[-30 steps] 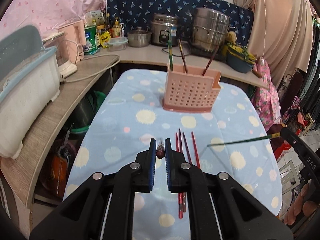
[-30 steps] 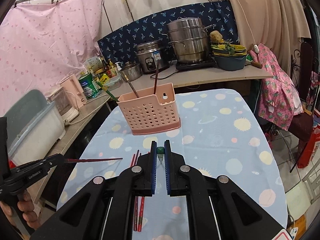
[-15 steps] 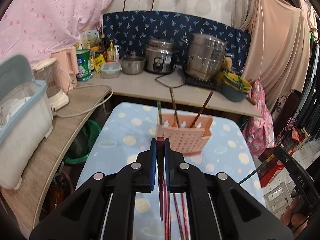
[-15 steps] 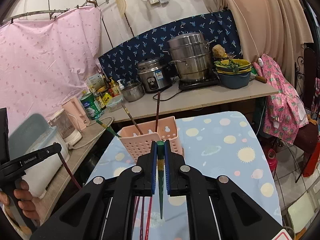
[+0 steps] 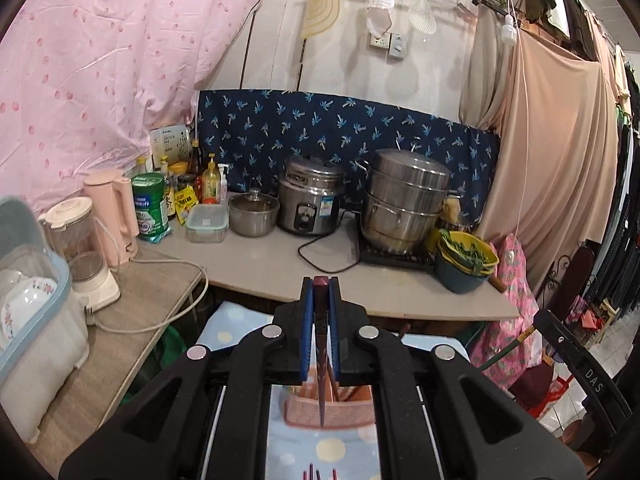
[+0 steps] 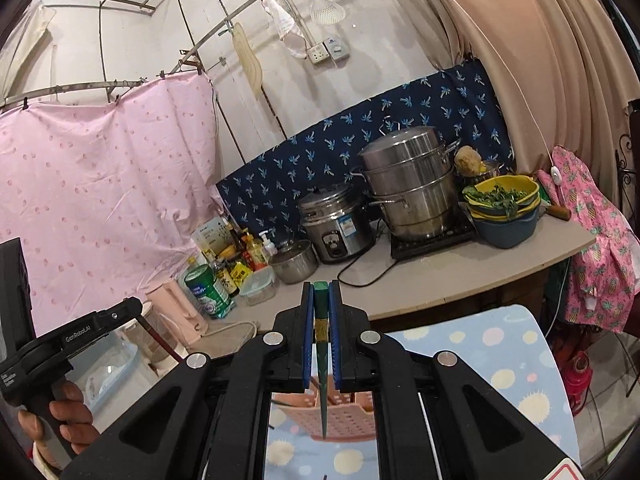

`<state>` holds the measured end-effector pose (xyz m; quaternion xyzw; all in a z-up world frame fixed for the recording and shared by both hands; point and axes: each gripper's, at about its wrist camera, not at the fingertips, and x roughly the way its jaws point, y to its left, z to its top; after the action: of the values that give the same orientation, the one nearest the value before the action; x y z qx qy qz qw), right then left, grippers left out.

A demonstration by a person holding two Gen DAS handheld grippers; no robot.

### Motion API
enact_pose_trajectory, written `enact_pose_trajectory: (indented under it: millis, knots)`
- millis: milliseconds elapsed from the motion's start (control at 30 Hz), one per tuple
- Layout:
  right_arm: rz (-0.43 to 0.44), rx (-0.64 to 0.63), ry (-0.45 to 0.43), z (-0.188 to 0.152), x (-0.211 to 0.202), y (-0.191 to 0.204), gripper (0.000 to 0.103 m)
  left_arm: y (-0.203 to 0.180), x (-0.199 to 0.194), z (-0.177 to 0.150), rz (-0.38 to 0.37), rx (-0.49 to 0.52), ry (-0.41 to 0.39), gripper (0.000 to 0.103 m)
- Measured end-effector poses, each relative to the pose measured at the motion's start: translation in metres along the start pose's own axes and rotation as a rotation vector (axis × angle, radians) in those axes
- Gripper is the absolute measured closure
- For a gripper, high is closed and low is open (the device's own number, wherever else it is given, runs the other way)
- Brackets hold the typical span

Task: Organize utensils
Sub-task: 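Lift both held chopsticks and carry them over the pink basket, then open both tools to drop the chopsticks into the pink basket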

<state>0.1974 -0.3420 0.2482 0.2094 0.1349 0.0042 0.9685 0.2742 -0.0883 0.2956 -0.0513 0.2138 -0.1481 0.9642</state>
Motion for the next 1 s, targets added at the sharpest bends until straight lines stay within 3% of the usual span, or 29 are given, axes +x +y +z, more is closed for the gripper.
enact_pose_trajectory:
  millis: [233, 767, 867, 967, 1000]
  knots:
    - [-0.016, 0.003, 0.000, 0.014, 0.049, -0.003, 0.096, -0.001, 0.048, 0.007, 0.014, -0.001, 0.014, 0.096]
    - [-0.098, -0.023, 0.158, -0.040, 0.120, -0.030, 0.095, 0.010, 0.111, -0.044, 0.050, 0.022, 0.139, 0.096]
    - [-0.108, -0.026, 0.167, -0.044, 0.123, -0.031, 0.094, 0.011, 0.114, -0.048, 0.054, 0.021, 0.152, 0.085]
    - [-0.108, -0.026, 0.156, -0.043, 0.119, -0.030, 0.091, 0.014, 0.110, -0.050, 0.074, 0.015, 0.139, 0.066]
    - [-0.107, -0.027, 0.152, -0.043, 0.118, -0.030, 0.090, 0.015, 0.109, -0.051, 0.079, 0.016, 0.137, 0.066]
